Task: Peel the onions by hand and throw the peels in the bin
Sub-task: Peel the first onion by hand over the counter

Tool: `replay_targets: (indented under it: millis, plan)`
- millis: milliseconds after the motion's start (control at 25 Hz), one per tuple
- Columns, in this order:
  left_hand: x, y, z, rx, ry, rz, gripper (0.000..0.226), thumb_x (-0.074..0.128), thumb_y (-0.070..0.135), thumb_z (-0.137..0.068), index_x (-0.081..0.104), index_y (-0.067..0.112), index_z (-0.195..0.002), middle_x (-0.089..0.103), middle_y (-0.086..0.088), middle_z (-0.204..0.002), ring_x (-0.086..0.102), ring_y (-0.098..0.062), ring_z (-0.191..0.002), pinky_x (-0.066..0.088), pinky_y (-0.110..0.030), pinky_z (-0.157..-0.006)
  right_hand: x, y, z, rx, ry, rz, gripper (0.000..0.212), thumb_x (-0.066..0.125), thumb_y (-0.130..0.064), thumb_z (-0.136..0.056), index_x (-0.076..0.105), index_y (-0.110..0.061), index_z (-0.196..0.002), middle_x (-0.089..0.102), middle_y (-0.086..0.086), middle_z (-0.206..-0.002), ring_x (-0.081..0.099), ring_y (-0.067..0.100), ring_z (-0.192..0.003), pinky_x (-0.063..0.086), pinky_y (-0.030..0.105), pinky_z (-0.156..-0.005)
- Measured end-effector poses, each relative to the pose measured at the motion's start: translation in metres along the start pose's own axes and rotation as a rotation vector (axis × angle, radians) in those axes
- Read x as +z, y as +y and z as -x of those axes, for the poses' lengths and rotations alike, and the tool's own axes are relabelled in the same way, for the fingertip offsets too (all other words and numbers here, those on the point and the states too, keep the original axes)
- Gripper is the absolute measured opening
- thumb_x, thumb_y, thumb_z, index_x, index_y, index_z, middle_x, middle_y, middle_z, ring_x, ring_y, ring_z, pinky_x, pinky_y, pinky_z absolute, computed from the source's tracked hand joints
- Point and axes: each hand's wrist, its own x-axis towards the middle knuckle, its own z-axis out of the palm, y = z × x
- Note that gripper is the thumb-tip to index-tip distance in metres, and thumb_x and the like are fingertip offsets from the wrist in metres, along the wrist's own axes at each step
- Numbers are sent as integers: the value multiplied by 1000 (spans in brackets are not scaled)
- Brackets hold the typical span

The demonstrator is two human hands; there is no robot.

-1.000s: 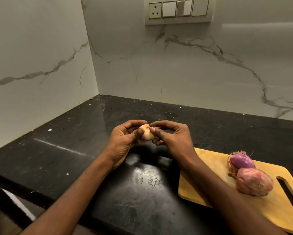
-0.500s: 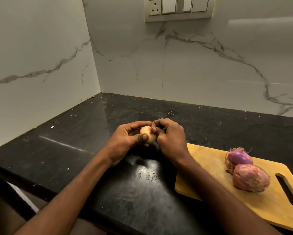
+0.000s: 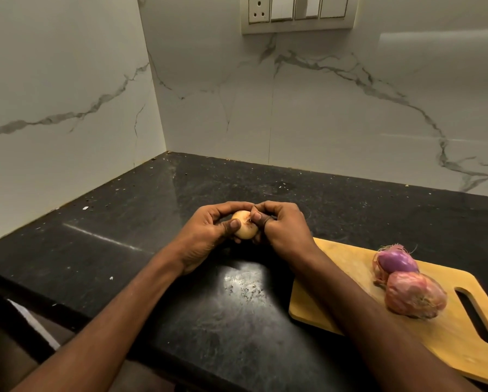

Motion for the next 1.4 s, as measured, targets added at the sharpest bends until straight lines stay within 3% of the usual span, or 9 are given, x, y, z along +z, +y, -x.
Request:
replay_targets:
  millis: [240, 400, 720, 840, 920, 1080, 1200, 1280, 1400]
  plan:
    - [1, -1, -2, 16, 15, -19, 43, 67, 9, -91, 65, 9, -135, 72, -13, -126, 68, -37, -118, 58, -36, -90, -6, 0, 1, -155, 37, 114, 11, 67, -14, -99, 76, -21, -100, 73, -6, -92, 72, 12, -83, 63, 33, -70]
    - [-1, 2, 0, -5, -14, -14, 52, 73, -1, -87, 64, 11, -137, 70, -12, -131, 65, -32, -125, 53, -44, -107, -7, -1, 6, -170, 63, 102, 11, 78, -13, -90, 78, -23, -95, 74, -8, -91, 72, 8, -87, 64, 33, -75]
    - [-1, 0, 1, -38, -18, -46, 43, 69, -7, -90, 57, 2, -130, 72, -18, -121, 70, -30, -109, 60, -35, -89, -7, -2, 2, -148, -36, 181, 17, 67, -6, -91, 76, -21, -89, 72, -9, -92, 67, 15, -93, 60, 51, -83]
    - [-2, 1, 1, -47, -56, -15, 41, 69, -2, -92, 56, 2, -131, 70, -21, -123, 68, -33, -110, 53, -43, -90, -11, -3, -2, -119, -62, 156, 16, 67, -3, -94, 76, -16, -90, 73, -2, -95, 69, 19, -93, 62, 44, -81]
    - [0, 1, 1, -45, -28, -44, 37, 64, -6, -95, 56, 2, -131, 73, -15, -117, 71, -29, -105, 55, -40, -86, -11, -5, -1, -97, -96, 111, 15, 66, -2, -95, 76, -14, -91, 73, 2, -96, 70, 20, -90, 64, 39, -76]
    - [8, -4, -2, -33, 90, -136, 37, 61, -12, -95, 56, 6, -128, 74, -5, -104, 69, -16, -91, 57, -29, -74, -5, 1, -3, -324, 14, 368, 12, 66, -10, -85, 74, -17, -91, 68, -4, -89, 65, 19, -84, 59, 49, -73]
    - [7, -4, -2, -29, 66, -151, 37, 62, -10, -95, 55, 7, -127, 71, -11, -110, 68, -18, -93, 57, -31, -76, 0, 3, -1, -263, 74, 345, 17, 67, -2, -85, 73, -17, -91, 68, -4, -91, 66, 18, -86, 60, 47, -74]
    - [6, -2, -1, -19, 74, -115, 38, 63, -10, -95, 54, 4, -129, 71, -16, -112, 69, -21, -94, 58, -33, -78, 5, 1, 5, -273, 115, 334, 17, 69, -2, -85, 72, -16, -93, 66, -5, -92, 63, 14, -84, 57, 38, -71]
    - [10, 0, 0, -19, 120, -72, 39, 63, -12, -94, 53, 1, -130, 71, -19, -111, 70, -25, -95, 61, -34, -79, 7, -5, 7, -418, 100, 501, 13, 70, -19, -82, 66, -17, -95, 58, -6, -91, 52, 11, -78, 38, 23, -62]
